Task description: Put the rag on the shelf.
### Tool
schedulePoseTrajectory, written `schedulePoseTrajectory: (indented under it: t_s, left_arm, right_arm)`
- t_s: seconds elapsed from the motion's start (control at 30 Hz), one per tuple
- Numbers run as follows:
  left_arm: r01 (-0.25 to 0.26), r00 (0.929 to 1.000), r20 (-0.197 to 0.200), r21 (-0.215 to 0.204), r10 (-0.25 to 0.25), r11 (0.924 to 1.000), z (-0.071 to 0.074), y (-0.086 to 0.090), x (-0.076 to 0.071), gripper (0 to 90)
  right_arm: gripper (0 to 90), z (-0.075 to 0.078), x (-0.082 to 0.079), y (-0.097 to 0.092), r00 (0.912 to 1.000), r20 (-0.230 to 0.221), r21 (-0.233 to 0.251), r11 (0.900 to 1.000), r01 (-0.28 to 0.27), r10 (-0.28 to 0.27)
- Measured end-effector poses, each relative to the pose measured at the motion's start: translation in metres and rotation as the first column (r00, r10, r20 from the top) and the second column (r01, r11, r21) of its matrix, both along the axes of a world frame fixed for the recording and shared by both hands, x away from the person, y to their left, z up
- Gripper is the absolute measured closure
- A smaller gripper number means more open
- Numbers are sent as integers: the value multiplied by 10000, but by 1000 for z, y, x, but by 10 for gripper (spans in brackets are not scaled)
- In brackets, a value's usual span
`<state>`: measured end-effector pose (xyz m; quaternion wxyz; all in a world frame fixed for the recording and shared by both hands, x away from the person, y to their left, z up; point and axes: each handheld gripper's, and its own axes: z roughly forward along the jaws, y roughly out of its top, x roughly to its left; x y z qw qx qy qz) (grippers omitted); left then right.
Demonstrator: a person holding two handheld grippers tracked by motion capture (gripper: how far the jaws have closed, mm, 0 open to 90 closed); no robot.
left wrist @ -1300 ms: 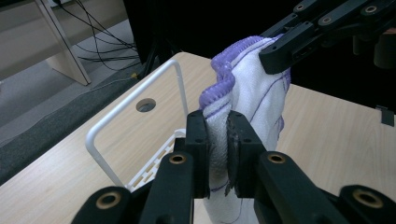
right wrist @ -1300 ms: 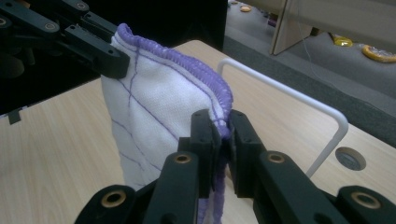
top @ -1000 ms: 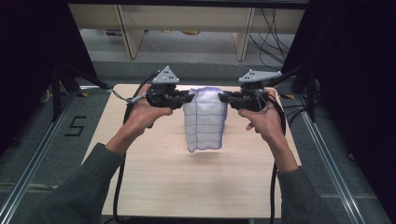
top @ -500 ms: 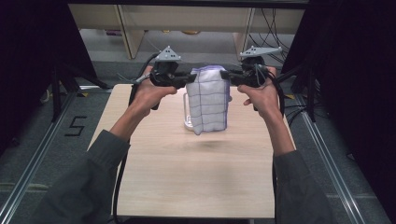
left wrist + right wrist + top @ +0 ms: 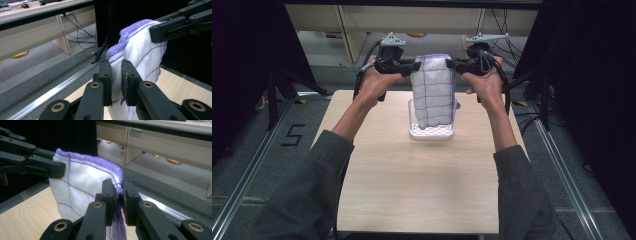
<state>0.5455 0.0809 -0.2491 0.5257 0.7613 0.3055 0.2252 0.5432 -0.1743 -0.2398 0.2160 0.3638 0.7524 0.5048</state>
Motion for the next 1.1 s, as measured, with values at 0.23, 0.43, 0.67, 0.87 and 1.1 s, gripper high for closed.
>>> schedulePoseTrajectory:
  t_s: [0.23,0.43,0.67,0.87,1.1]
  left_arm:
    - [-321,9995,35,-148,322,9994,-11,-3,27,800]
    - [-516,9983,-290,-106,513,9986,-33,-8,49,794]
    - [-919,9933,-702,-4,917,9958,-57,-9,67,793]
    - [-1083,9883,-1087,-60,1070,9941,-75,-11,77,788]
    - [-1066,9828,-1503,107,1070,9942,-92,-11,80,781]
  right_arm:
    - [817,-6,24,2,9986,-325,290,9987,418,-408]
    - [814,-23,44,7,9961,-661,226,9979,607,-591]
    - [811,-43,61,10,9892,-1185,334,9954,903,-858]
    - [808,-62,77,12,9819,-1554,-162,9941,1074,-1086]
    - [797,-77,84,15,9705,-2063,-467,9920,1174,-1246]
